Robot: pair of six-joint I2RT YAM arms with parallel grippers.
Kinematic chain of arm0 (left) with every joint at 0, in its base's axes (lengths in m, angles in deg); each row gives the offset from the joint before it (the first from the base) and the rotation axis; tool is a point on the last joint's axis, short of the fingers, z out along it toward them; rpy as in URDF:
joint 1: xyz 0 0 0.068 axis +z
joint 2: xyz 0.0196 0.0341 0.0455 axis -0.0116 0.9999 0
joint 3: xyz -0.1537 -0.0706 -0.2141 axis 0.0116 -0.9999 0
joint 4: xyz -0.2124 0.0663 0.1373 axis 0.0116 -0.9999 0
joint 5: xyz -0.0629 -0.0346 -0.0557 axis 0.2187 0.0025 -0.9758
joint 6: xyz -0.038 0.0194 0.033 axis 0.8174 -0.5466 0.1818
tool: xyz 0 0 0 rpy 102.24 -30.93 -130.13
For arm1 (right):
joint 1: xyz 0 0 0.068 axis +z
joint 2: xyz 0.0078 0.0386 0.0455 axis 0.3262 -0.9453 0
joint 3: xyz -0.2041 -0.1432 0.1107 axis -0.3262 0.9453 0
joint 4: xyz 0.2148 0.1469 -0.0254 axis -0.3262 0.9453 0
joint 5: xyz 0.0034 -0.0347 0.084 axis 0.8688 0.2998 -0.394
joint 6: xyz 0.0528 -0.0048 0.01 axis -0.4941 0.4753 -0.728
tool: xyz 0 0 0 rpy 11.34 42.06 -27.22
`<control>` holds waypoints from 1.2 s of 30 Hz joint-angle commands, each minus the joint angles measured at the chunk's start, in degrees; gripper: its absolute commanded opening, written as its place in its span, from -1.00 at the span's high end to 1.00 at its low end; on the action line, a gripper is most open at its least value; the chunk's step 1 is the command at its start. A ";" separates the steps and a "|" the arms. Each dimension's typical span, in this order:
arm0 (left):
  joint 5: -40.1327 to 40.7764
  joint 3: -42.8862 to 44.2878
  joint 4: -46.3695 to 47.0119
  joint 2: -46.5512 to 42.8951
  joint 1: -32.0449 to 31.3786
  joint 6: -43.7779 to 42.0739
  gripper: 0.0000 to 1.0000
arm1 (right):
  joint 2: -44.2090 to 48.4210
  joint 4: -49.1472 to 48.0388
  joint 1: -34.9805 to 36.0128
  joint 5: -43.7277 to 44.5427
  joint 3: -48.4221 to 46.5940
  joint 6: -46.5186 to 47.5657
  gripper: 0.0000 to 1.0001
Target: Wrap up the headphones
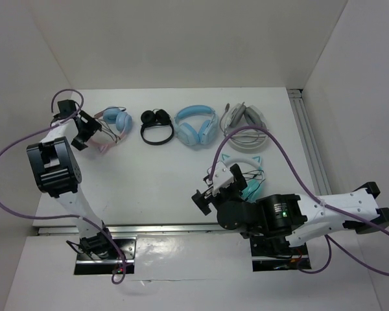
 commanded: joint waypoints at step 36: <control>-18.43 -33.26 -34.88 -102.25 -9.55 -14.32 -1.00 | 12.80 22.57 -1.07 0.88 -2.81 -32.62 -1.00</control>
